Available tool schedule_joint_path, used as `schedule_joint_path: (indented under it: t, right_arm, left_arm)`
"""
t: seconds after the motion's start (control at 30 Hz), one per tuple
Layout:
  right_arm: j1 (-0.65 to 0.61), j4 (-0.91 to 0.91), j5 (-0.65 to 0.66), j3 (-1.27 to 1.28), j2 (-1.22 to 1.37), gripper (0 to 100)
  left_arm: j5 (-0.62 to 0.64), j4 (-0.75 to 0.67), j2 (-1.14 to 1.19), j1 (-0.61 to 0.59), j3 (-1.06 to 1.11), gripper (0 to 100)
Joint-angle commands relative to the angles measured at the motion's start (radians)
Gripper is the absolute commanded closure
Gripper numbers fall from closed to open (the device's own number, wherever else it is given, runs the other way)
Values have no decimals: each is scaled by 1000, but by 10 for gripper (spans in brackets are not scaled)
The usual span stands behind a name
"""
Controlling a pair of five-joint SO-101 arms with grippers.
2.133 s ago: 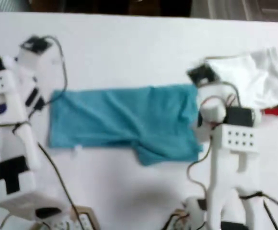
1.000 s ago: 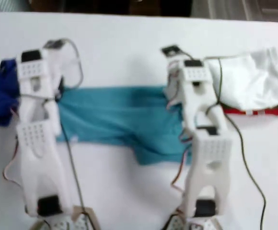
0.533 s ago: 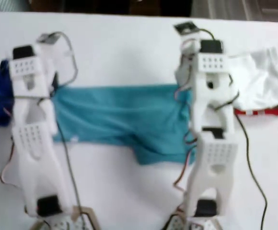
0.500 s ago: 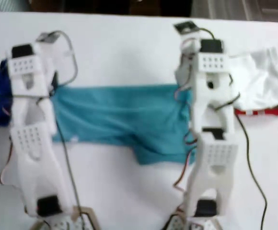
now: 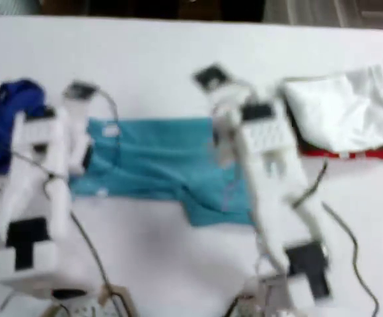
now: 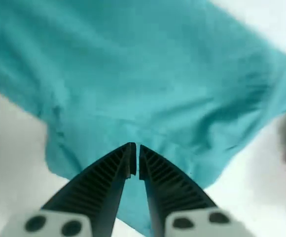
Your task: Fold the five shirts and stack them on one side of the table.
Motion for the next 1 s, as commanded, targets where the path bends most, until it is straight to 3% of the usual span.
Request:
schedule_joint_path:
  t: [0.0,0.27,0.53,0.73,0.97]
  right_arm:
    - [-99,-140,2,361,-214,978]
    - [-150,-243,11,493,-228,978]
    - [-133,-154,170,454,-236,971]
    - [-130,-203,178,454,-229,793]
    - [-48,-302,180,454,-226,872]
  left_arm:
    - [-11,-83,-61,11,117,973]
    - [-3,-155,60,6,130,973]
    - [-2,-150,64,5,122,973]
    - [-2,-152,64,5,122,973]
    - [-2,-152,64,5,122,973]
